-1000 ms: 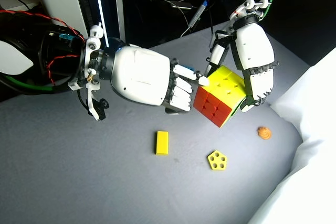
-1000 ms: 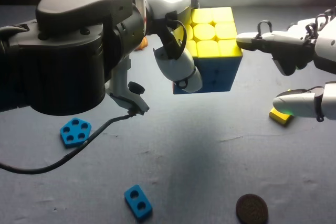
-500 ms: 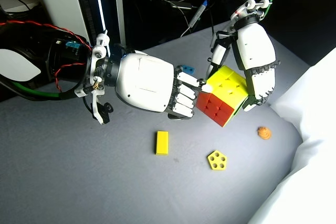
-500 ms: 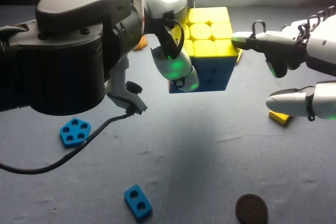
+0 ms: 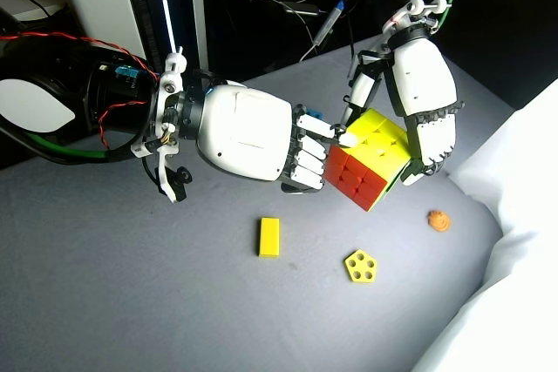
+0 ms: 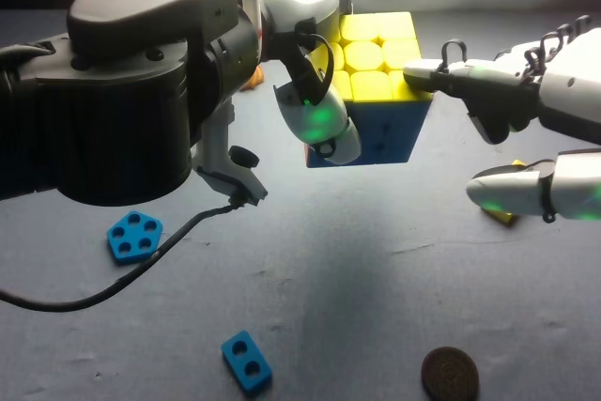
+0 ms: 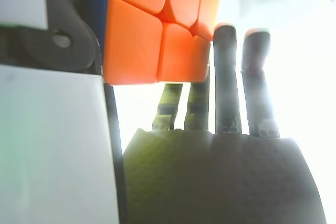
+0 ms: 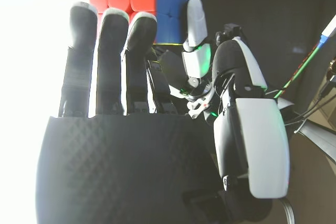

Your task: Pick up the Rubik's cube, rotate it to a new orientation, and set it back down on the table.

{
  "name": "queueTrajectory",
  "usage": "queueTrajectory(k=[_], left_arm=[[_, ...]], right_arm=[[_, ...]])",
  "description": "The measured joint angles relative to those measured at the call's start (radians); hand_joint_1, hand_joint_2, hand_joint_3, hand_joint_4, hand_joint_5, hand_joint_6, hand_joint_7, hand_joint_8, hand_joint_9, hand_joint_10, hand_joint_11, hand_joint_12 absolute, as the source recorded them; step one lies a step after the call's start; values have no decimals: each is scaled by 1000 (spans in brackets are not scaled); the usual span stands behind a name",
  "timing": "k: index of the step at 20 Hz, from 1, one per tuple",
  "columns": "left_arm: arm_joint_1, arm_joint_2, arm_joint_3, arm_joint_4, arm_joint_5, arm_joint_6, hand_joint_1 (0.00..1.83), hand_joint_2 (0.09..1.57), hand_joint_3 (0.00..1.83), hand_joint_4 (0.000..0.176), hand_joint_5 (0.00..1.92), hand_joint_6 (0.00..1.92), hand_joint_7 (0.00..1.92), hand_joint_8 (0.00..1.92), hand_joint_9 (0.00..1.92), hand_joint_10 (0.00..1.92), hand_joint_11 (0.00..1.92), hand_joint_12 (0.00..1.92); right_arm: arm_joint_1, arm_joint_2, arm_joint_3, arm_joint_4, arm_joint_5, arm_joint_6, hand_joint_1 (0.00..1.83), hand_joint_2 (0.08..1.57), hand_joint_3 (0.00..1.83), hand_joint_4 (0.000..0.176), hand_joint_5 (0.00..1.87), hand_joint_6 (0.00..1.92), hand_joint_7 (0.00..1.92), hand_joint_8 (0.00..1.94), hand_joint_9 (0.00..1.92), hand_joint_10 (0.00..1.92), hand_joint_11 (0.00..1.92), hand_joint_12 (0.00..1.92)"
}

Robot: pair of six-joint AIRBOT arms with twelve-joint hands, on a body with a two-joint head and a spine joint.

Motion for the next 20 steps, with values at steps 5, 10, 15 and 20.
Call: queueTrajectory(k=[5,10,15,20], left_arm=[[0,0,-18,6,-42,3,1015,1427,0,0,402,1726,521,1843,274,1768,262,1921],[-3,-3,-32,-2,-90,-16,996,1441,1,0,378,1759,499,1870,256,1795,250,1921],[-27,-3,-31,-2,-115,-29,1007,1437,0,0,386,1736,507,1872,262,1786,257,1921],[-29,-4,-31,-2,-106,-31,1004,1437,0,0,382,1756,511,1852,276,1771,275,1921]], right_arm=[[-3,-12,0,4,-7,-21,355,1261,0,0,138,9,478,1591,419,1921,386,1921],[-21,-24,0,8,-1,-23,364,1263,1,0,138,7,460,1653,435,1921,419,1921],[-23,-39,0,-10,-25,-35,374,1266,0,0,123,3,425,1703,410,1921,393,1921],[-23,-41,-1,-14,-38,-36,369,1264,0,0,116,8,461,1652,419,1921,376,1921]])
